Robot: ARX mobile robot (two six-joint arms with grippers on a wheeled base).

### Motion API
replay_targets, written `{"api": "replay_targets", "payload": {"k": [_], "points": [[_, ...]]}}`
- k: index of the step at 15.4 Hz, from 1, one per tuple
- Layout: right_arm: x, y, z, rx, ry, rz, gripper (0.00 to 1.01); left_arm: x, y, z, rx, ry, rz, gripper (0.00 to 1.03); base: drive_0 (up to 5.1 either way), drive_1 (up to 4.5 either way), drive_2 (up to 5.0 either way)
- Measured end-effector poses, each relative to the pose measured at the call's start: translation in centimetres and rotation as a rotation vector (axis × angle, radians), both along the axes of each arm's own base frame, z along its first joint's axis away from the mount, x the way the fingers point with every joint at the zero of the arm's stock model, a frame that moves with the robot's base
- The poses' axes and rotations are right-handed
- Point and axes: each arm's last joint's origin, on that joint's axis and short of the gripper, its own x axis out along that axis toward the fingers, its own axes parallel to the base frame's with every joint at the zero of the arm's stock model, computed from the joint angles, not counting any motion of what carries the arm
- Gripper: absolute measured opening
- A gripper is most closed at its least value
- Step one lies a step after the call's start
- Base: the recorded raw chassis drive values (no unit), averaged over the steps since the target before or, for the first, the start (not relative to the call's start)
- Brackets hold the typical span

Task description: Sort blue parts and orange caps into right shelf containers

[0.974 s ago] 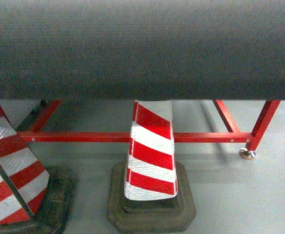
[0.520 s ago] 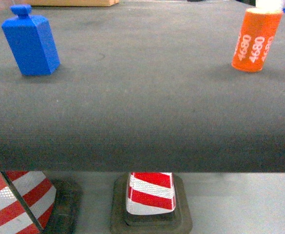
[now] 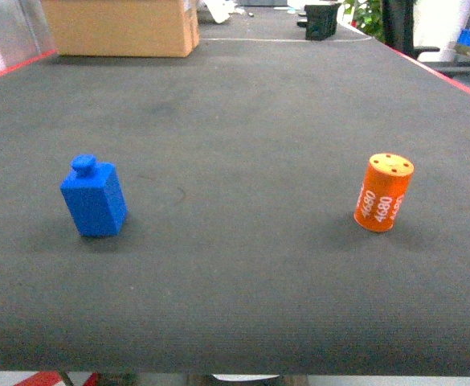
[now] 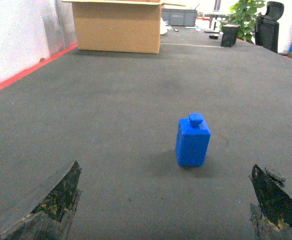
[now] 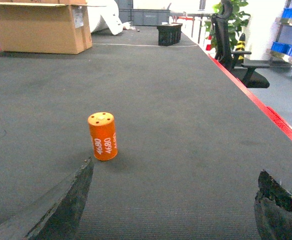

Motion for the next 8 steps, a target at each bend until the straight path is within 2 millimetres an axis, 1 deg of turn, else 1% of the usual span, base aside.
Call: {"api": "replay_targets", "payload": {"k": [8], "points": [[0.0,0.0,0.0,0.0,0.0,0.0,0.98,0.0,0.0,0.0,0.0,0.0,0.0,0.98,0.0,0.0,0.0]]}}
